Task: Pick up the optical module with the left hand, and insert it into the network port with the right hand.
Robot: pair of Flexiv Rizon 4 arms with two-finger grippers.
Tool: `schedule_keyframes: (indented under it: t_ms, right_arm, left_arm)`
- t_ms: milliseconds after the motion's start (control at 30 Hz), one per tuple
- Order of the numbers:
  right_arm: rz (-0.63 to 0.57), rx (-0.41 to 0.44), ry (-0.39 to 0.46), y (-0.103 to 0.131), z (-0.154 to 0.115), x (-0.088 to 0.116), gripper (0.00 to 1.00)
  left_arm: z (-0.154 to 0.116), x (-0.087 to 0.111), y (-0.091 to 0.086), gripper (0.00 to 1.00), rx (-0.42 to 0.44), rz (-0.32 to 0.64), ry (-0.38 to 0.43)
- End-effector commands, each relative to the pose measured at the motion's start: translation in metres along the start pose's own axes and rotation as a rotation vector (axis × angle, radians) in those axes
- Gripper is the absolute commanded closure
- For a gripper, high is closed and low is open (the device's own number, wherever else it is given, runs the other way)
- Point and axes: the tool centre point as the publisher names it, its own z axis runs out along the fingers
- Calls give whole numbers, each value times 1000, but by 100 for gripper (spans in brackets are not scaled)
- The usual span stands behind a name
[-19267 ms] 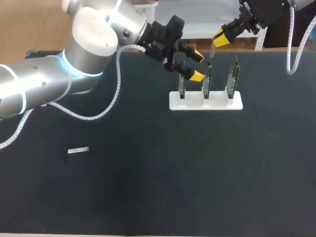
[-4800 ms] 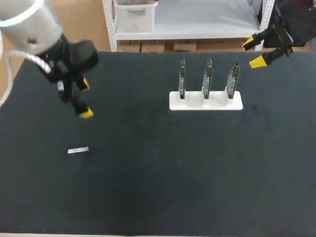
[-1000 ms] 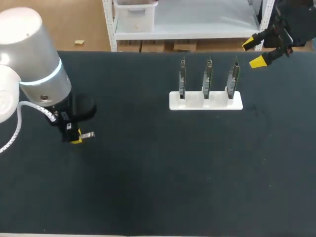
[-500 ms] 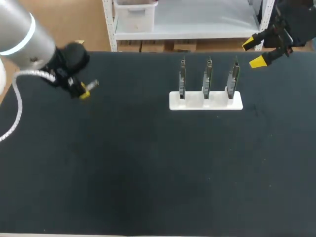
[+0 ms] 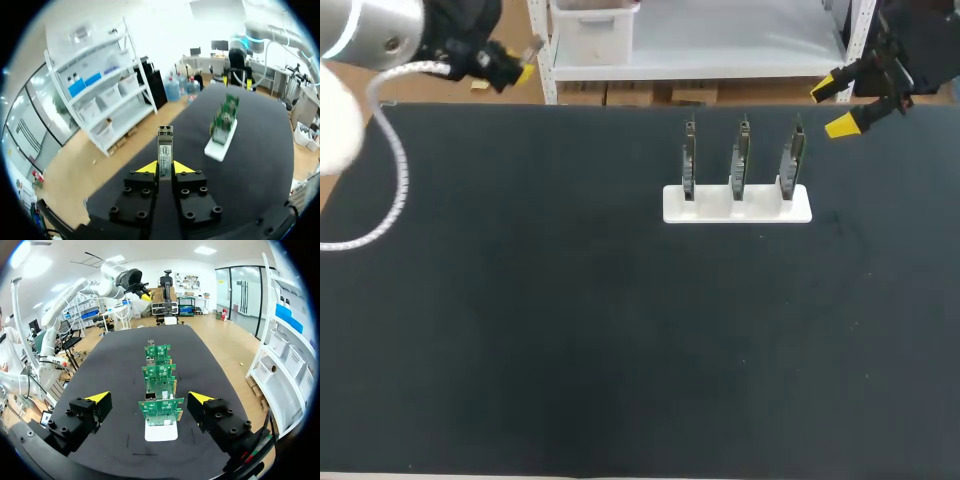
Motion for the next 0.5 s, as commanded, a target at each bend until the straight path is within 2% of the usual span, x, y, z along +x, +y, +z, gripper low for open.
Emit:
schedule_keyframes:
  t_ms: [33,233,500]
  right_arm:
    - [0,4,1,2,0,0,0]
    - [0,4,1,2,0,0,0]
    - [0,4,1,2,0,0,0]
  left_arm:
    - [34,-30,-1,100,19,67,-242]
    - [55,-77,-11,100,100,104,-365]
    - [79,-124,-36,100,215,138,-475]
